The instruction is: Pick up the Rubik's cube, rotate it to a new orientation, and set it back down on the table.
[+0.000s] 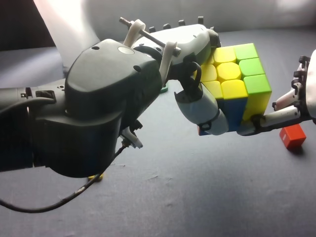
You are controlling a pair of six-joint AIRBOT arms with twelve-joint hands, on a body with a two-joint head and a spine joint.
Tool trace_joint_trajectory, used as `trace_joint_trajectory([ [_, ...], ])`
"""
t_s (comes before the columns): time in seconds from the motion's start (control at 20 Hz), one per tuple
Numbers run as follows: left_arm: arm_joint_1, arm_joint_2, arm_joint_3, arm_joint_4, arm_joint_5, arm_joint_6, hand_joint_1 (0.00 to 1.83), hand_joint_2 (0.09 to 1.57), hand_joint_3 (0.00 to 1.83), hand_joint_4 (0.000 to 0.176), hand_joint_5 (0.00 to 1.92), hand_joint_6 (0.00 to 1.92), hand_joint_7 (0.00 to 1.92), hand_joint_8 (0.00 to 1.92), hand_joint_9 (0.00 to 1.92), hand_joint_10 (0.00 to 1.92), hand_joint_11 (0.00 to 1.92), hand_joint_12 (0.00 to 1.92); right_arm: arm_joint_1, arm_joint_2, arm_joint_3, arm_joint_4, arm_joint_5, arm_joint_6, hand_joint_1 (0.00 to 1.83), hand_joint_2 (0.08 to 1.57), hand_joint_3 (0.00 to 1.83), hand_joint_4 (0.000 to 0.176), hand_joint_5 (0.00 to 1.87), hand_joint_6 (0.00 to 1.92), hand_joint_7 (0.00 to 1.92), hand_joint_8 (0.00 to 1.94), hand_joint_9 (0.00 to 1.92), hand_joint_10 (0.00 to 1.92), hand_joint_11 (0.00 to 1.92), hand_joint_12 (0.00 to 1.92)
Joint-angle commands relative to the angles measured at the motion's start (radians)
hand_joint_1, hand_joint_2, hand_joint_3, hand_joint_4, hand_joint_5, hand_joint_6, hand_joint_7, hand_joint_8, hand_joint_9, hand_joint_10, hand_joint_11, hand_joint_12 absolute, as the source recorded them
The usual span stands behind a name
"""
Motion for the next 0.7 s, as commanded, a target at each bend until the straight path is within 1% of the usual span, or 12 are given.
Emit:
trace_joint_trajectory([
  [0.0,-0.020,-0.002,-0.002,0.067,0.020,-0.019,1.34,1.22,0.00,0.000,0.83,1.14,0.77,1.35,0.62,1.58,0.38,1.56,0.019,0.000,0.002,0.054,0.001,-0.010,1.31,1.03,0.63,0.176,0.05,0.00,0.62,1.79,0.98,1.92,0.96,1.92],
  [0.05,-0.020,-0.001,-0.003,0.067,0.020,-0.019,1.34,1.22,0.00,0.000,0.83,1.15,0.77,1.35,0.63,1.57,0.39,1.57,0.033,0.001,0.002,0.056,0.025,-0.004,1.31,1.05,0.59,0.176,0.03,0.00,0.61,1.78,0.98,1.92,0.96,1.92],
  [0.1,-0.020,-0.001,-0.003,0.067,0.020,-0.019,1.34,1.21,0.00,0.000,0.83,1.13,0.80,1.29,0.66,1.55,0.41,1.54,0.053,0.003,0.002,0.056,0.044,0.012,1.31,1.05,0.59,0.176,0.03,0.00,0.62,1.77,0.99,1.92,0.98,1.92],
  [0.15,-0.020,-0.001,-0.003,0.067,0.020,-0.019,1.34,1.21,0.00,0.000,0.83,1.15,0.78,1.32,0.65,1.56,0.40,1.53,0.071,0.007,0.001,0.056,0.055,0.026,1.31,1.04,0.62,0.176,0.04,0.00,0.62,1.79,0.98,1.92,0.97,1.92],
  [0.2,-0.020,-0.001,-0.003,0.067,0.020,-0.019,1.34,1.21,0.00,0.000,0.83,1.13,0.79,1.33,0.64,1.56,0.39,1.56,0.091,0.010,0.001,0.056,0.062,0.035,1.31,1.04,0.63,0.176,0.03,0.00,0.62,1.79,0.98,1.92,0.97,1.92],
  [0.35,-0.016,0.000,-0.003,0.074,0.027,-0.019,1.33,1.22,0.00,0.000,0.81,1.19,0.79,1.34,0.62,1.56,0.37,1.53,0.182,0.033,0.001,0.060,0.102,0.068,1.31,1.02,0.64,0.176,0.03,0.00,0.63,1.78,0.99,1.92,0.97,1.92],
  [0.4,-0.013,0.001,-0.002,0.082,0.030,-0.019,1.34,1.22,0.00,0.000,0.81,1.16,0.78,1.35,0.63,1.56,0.39,1.56,0.223,0.047,0.001,0.075,0.132,0.080,1.31,1.02,0.65,0.176,0.03,0.00,0.63,1.79,0.99,1.92,0.99,1.92],
  [0.45,-0.011,0.002,-0.001,0.085,0.033,-0.019,1.34,1.22,0.00,0.000,0.84,1.12,0.78,1.35,0.64,1.55,0.42,1.52,0.256,0.060,0.001,0.091,0.150,0.083,1.31,1.02,0.67,0.176,0.04,0.00,0.63,1.79,1.00,1.92,1.00,1.92],
  [0.55,-0.007,0.003,0.002,0.089,0.041,-0.019,1.34,1.22,0.00,0.000,0.82,1.13,0.77,1.39,0.63,1.56,0.41,1.54,0.305,0.077,0.001,0.092,0.153,0.088,1.32,1.00,0.71,0.176,0.03,0.00,0.63,1.81,1.02,1.92,1.02,1.92],
  [0.6,-0.004,0.003,0.006,0.093,0.050,-0.019,1.33,1.23,0.00,0.000,0.81,1.17,0.76,1.39,0.62,1.57,0.39,1.57,0.325,0.086,0.001,0.092,0.153,0.088,1.32,0.99,0.70,0.176,0.02,0.00,0.64,1.79,1.03,1.92,1.04,1.92],
  [0.65,-0.002,0.003,0.008,0.097,0.056,-0.019,1.34,1.22,0.00,0.000,0.82,1.16,0.78,1.37,0.62,1.56,0.37,1.57,0.338,0.092,0.001,0.092,0.153,0.088,1.32,0.99,0.70,0.176,0.03,0.01,0.64,1.79,1.02,1.92,1.03,1.92],
])
